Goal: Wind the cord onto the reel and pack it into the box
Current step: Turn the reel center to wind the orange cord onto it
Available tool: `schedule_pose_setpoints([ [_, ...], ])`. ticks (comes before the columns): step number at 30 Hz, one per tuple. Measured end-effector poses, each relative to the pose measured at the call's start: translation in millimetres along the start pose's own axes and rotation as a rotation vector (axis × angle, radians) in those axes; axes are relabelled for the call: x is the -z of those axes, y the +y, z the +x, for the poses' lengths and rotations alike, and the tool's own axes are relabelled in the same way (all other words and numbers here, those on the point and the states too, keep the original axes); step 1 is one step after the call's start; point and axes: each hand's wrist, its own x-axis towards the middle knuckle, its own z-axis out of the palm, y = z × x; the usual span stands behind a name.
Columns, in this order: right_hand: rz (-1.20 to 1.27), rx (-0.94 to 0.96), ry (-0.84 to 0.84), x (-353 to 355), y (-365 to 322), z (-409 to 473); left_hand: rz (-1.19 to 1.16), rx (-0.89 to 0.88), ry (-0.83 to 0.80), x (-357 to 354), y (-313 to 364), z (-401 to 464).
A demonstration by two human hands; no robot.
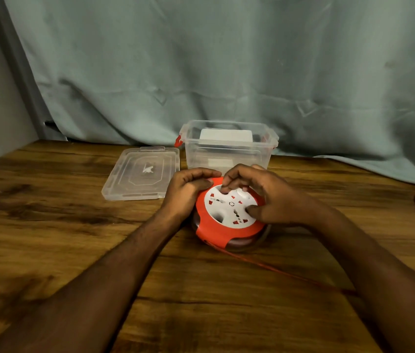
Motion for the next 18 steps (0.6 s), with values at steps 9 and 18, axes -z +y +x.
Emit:
schedule_pose_setpoints([
  [9, 0.062, 0.001, -0.089, 12, -5, -4, -0.062, 0.004, -0.074, -5, 3, -3],
  [18, 0.048, -0.049, -0.077, 15, -14, -11, -0.068, 0.025, -0.084, -5, 6, -4],
])
